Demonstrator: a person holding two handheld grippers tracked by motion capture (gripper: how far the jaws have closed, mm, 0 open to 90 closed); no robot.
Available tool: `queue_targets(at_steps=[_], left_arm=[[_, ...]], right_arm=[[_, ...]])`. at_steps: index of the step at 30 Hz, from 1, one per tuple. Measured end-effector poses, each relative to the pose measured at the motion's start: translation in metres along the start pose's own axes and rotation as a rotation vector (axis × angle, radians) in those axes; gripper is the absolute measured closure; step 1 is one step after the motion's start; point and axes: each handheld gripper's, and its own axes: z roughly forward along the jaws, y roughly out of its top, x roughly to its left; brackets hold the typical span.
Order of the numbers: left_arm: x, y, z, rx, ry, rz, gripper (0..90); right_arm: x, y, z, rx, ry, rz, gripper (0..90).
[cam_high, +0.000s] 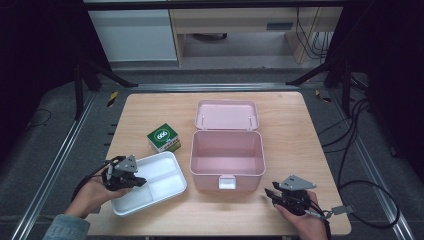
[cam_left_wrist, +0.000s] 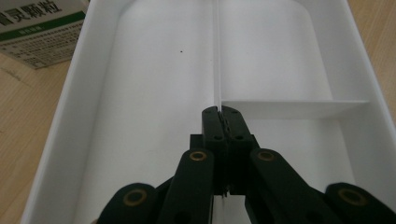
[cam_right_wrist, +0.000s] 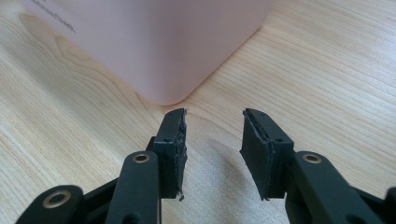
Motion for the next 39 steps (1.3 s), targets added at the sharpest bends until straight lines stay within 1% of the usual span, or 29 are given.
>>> queue_targets(at_steps=[4, 7, 9, 11, 12, 14, 16, 17, 18, 19, 20, 21, 23, 24, 25, 27, 29, 32, 33, 34, 35, 37, 39], left_arm=[[-0.001, -0.003, 0.010, 0.012, -0.003, -0.009, 89.7], [-0.001, -0.005, 0.014, 0.002, -0.010, -0.026, 89.6], [-0.003, -0.005, 0.016, 0.012, -0.011, -0.027, 89.6], [-0.004, -0.005, 0.019, 0.037, -0.011, -0.020, 89.5], [-0.004, -0.005, 0.021, 0.057, -0.009, -0.018, 89.4], [-0.005, -0.005, 0.024, 0.076, -0.006, -0.016, 89.2], [-0.005, -0.005, 0.025, 0.079, -0.005, -0.017, 88.8], [-0.005, -0.005, 0.024, 0.074, 0.003, -0.023, 85.7], [-0.005, -0.004, 0.021, 0.072, 0.019, -0.029, 79.9], [-0.006, -0.003, 0.019, 0.070, 0.034, -0.032, 71.4], [-0.006, 0.000, 0.015, 0.064, 0.072, -0.047, 62.9], [-0.005, 0.002, 0.012, 0.061, 0.086, -0.058, 48.3], [-0.004, 0.006, 0.006, 0.046, 0.112, -0.068, 42.8], [-0.001, 0.008, 0.003, 0.037, 0.128, -0.077, 38.6], [0.001, 0.010, 0.002, 0.033, 0.143, -0.089, 32.5], [0.011, 0.014, -0.002, 0.015, 0.187, -0.139, 24.8], [0.018, 0.018, -0.004, -0.013, 0.213, -0.178, 17.5], [0.032, 0.028, -0.006, -0.056, 0.251, -0.211, 10.5], [0.035, 0.030, -0.006, -0.066, 0.253, -0.222, 8.4], [0.042, 0.035, -0.005, -0.082, 0.251, -0.239, 7.7], [0.046, 0.038, -0.004, -0.086, 0.251, -0.244, 7.0], [0.054, 0.046, 0.000, -0.096, 0.258, -0.247, 6.0], [0.062, 0.054, 0.004, -0.104, 0.253, -0.248, 5.4]], right_arm=[[0.000, 0.000, 0.000, 0.001, 0.001, -0.004, 59.8], [0.000, 0.000, 0.000, 0.004, 0.002, -0.007, 59.7], [0.001, 0.000, 0.001, 0.005, 0.004, -0.007, 59.6], [0.001, 0.000, 0.001, 0.005, 0.005, -0.004, 59.4], [0.001, 0.000, 0.001, 0.006, 0.004, -0.004, 59.3], [0.001, -0.001, 0.001, 0.007, 0.005, 0.000, 59.0], [0.001, -0.001, 0.001, 0.008, 0.007, 0.001, 58.6], [0.001, -0.001, 0.002, 0.008, 0.007, 0.002, 58.1], [0.001, -0.001, 0.002, 0.010, 0.008, 0.003, 57.4], [0.001, -0.001, 0.002, 0.011, 0.009, 0.002, 56.4], [0.001, -0.001, 0.002, 0.011, 0.009, 0.003, 55.9], [0.001, -0.001, 0.002, 0.011, 0.011, 0.005, 55.1], [0.001, -0.001, 0.002, 0.011, 0.012, 0.006, 53.7], [0.001, -0.001, 0.002, 0.011, 0.011, 0.007, 52.8], [0.001, -0.001, 0.003, 0.010, 0.011, 0.007, 51.3], [0.002, -0.001, 0.003, 0.010, 0.010, 0.010, 49.2], [0.002, -0.001, 0.003, 0.008, 0.010, 0.012, 47.1], [0.003, -0.001, 0.004, 0.003, 0.009, 0.016, 42.7], [0.003, -0.001, 0.005, 0.002, 0.010, 0.016, 41.1], [0.003, -0.001, 0.005, 0.003, 0.012, 0.017, 39.8], [0.003, -0.001, 0.006, 0.004, 0.010, 0.018, 37.5], [0.003, -0.001, 0.006, 0.002, 0.007, 0.021, 35.6], [0.003, -0.002, 0.006, 0.001, 0.008, 0.026, 33.4]])
